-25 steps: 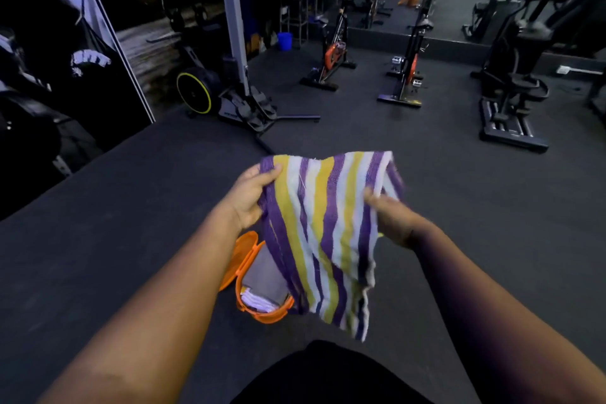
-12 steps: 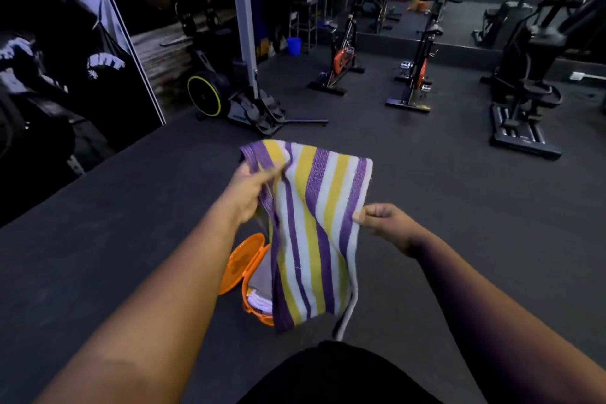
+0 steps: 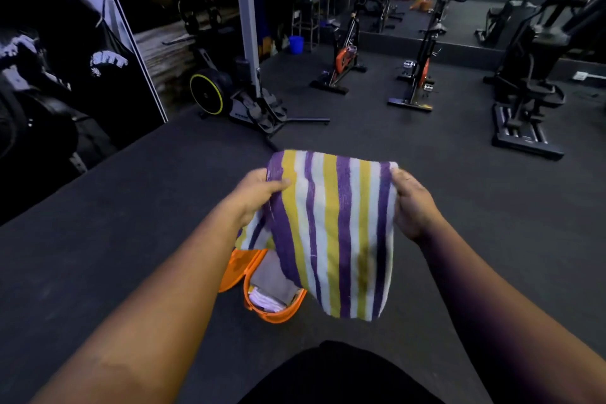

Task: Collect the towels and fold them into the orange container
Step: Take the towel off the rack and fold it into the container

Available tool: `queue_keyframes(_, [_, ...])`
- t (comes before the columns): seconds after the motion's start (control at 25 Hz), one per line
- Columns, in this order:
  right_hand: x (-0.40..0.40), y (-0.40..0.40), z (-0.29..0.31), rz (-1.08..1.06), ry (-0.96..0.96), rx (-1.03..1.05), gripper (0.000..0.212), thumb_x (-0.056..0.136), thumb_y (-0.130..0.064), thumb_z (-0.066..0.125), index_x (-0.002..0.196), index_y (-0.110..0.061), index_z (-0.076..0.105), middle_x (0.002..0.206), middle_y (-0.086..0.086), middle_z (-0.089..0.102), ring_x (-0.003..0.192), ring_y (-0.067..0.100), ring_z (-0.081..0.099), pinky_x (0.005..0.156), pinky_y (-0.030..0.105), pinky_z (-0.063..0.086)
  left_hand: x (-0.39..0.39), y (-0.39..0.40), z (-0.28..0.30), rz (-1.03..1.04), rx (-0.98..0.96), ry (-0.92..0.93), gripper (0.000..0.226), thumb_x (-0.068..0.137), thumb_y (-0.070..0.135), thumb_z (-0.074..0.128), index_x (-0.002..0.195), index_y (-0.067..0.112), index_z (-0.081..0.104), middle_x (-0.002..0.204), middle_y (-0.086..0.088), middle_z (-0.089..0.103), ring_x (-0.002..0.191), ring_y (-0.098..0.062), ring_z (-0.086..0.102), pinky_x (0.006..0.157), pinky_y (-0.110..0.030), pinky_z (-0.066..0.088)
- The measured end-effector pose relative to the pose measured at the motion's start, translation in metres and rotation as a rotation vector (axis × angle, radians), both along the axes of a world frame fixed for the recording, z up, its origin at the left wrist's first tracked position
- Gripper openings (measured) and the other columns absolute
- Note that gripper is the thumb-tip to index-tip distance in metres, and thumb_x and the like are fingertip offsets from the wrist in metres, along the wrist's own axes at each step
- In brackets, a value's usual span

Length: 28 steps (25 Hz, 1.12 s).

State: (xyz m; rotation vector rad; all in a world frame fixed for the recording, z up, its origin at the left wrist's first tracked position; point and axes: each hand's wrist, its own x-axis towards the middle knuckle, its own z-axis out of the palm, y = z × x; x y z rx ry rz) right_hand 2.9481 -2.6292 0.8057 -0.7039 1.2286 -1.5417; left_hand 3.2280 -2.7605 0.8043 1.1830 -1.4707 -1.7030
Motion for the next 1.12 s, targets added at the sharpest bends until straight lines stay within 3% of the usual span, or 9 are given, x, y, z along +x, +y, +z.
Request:
queue_keyframes(0.12, [0.0,0.004,-0.013,0.226,0.358,0.2,0.028,0.099,-0.027,0.065,0.113,-0.003,0.072,0.107,0.017,0.076,0.092,0.028,0.07,0.087,0.046,0.055,-0.011,-0.01,0.018,0.195,-0.005,0.133,0.01,0.098,0.011,0.064,0.095,0.01,0.074,0.09,-0.01,0.078,0.083,-0.024,0.073,0.079,-0.037,0.061])
queue_keyframes(0.24, [0.001,-0.001,-0.012,-0.001,0.25,0.091,0.018,0.1,-0.023,0.063,0.106,-0.008,0.072,0.105,0.015,0.077,0.092,0.025,0.073,0.089,0.048,0.058,-0.005,-0.023,0.018,0.23,-0.07,-0.015,0.011,0.099,0.015,0.064,0.093,0.011,0.072,0.086,-0.006,0.075,0.083,-0.023,0.07,0.07,-0.031,0.059])
queue_keyframes(0.32, [-0.001,-0.004,-0.007,-0.048,0.105,0.017,0.016,0.103,-0.025,0.058,0.106,-0.013,0.068,0.108,0.012,0.076,0.095,0.024,0.074,0.085,0.043,0.06,-0.001,-0.026,0.02,0.239,-0.043,0.025,0.01,0.098,0.018,0.067,0.094,0.011,0.071,0.086,-0.006,0.076,0.08,-0.021,0.071,0.068,-0.029,0.058])
queue_keyframes(0.4, [-0.003,-0.004,0.001,0.038,0.2,0.079,0.02,0.101,-0.026,0.062,0.109,-0.009,0.069,0.106,0.011,0.077,0.094,0.023,0.075,0.074,0.034,0.06,-0.001,-0.022,0.023,0.119,-0.048,0.002,0.01,0.094,0.019,0.073,0.097,0.01,0.072,0.09,-0.007,0.077,0.083,-0.021,0.073,0.071,-0.03,0.06])
queue_keyframes(0.52, [-0.006,-0.005,0.002,0.06,0.441,0.174,0.016,0.094,-0.016,0.071,0.105,-0.005,0.074,0.098,0.012,0.078,0.088,0.026,0.076,0.068,0.03,0.057,-0.001,-0.022,0.016,0.008,-0.171,-0.33,0.013,0.088,0.012,0.079,0.097,0.007,0.072,0.091,-0.006,0.076,0.084,-0.022,0.073,0.071,-0.03,0.06])
queue_keyframes(0.64, [-0.009,-0.008,0.006,-0.08,0.377,0.144,0.011,0.093,-0.009,0.071,0.102,-0.004,0.074,0.095,0.012,0.078,0.079,0.02,0.075,0.061,0.027,0.057,-0.003,-0.033,0.016,0.141,-0.332,-0.527,0.017,0.082,0.022,0.085,0.088,0.013,0.072,0.088,-0.003,0.076,0.083,-0.022,0.072,0.077,-0.038,0.061])
queue_keyframes(0.84, [-0.017,-0.012,0.008,-0.164,0.382,0.19,0.013,0.087,-0.003,0.073,0.1,-0.003,0.074,0.094,0.012,0.079,0.085,0.028,0.076,0.072,0.039,0.063,-0.013,-0.032,0.018,0.253,-0.347,-0.45,0.017,0.081,0.025,0.085,0.083,0.018,0.07,0.088,-0.003,0.075,0.081,-0.022,0.072,0.075,-0.041,0.062])
queue_keyframes(0.96, [-0.021,-0.01,0.006,-0.225,0.44,0.221,0.017,0.076,-0.001,0.083,0.082,-0.007,0.068,0.083,0.01,0.076,0.07,0.022,0.069,0.056,0.03,0.054,-0.011,-0.032,0.023,0.263,-0.596,-0.75,0.024,0.08,0.031,0.085,0.08,0.021,0.064,0.086,0.001,0.069,0.084,-0.023,0.065,0.067,-0.033,0.049])
queue_keyframes(1.12, [-0.023,-0.012,0.002,-0.277,0.457,0.218,0.033,0.072,0.001,0.087,0.083,-0.013,0.059,0.083,0.01,0.072,0.063,0.016,0.066,0.052,0.026,0.05,-0.012,-0.034,0.024,0.297,-0.483,-0.548,0.039,0.079,0.025,0.087,0.106,0.023,0.058,0.103,0.001,0.064,0.093,-0.019,0.063,0.077,-0.036,0.054])
